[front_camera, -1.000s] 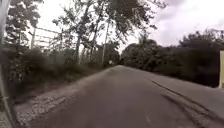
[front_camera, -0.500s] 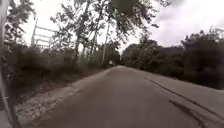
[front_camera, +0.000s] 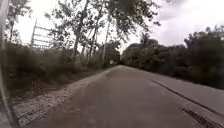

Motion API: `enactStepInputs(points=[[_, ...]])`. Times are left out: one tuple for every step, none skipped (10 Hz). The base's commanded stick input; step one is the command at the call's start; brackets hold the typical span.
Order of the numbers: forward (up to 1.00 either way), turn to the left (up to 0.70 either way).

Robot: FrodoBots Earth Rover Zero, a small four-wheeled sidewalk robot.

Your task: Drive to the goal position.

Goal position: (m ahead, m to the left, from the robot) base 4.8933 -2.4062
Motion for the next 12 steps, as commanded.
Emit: enactStepInputs(points=[[0.70, 0.00], [0.70, 0.00], [0.70, 0.00], [0.70, 0.00], [0.70, 0.00], [0.70, 0.00], [0.70, 0.00], [0.70, 0.00], [0.70, 0.00], [0.70, 0.00], [0.70, 0.00], [0.70, 0.00]])
